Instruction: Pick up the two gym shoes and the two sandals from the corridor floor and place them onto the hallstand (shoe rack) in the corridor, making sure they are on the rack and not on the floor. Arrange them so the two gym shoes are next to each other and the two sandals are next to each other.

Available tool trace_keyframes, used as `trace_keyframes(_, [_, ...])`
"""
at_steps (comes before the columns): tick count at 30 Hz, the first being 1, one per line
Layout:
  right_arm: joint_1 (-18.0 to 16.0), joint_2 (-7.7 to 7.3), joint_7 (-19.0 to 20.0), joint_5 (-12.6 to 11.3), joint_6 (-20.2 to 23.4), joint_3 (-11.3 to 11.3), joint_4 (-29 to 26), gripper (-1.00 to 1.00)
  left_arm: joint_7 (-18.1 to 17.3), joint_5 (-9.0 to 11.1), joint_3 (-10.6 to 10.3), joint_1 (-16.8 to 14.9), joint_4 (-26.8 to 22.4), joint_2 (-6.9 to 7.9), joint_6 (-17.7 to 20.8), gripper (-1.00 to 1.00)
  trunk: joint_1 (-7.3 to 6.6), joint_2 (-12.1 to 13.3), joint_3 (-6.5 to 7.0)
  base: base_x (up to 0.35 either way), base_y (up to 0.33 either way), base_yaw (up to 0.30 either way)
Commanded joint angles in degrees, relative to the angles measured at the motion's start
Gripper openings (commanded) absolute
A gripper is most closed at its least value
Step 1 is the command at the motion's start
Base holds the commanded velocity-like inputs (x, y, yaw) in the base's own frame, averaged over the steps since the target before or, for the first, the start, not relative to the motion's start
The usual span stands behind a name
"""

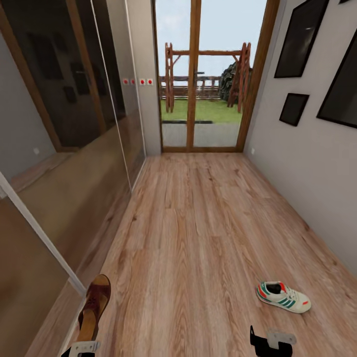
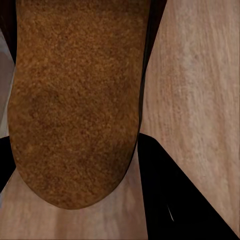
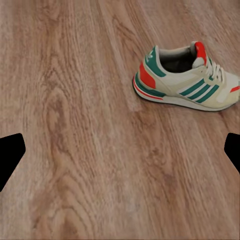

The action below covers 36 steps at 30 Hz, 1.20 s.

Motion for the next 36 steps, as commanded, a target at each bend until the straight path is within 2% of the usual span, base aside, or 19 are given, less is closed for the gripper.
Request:
trace_keyframes(1, [-0.03,0.01,0.09,0.03,-0.22,-0.26,0.04,1.0,-0.31,-0.74,0.53,-0.04,0.02,-0.03,-0.2,-1.0,0.02,-0.02,-0.05,0.337,0.001,0.0])
trace_keyframes(36, [-0.03,0.01,0.0,0.03,-0.21,-0.26,0.04,1.0,-0.28,-0.74,0.53,-0.04,0.05,-0.04,-0.2,-1.0,0.02,-0.02,-0.05,0.338,0.0,0.0])
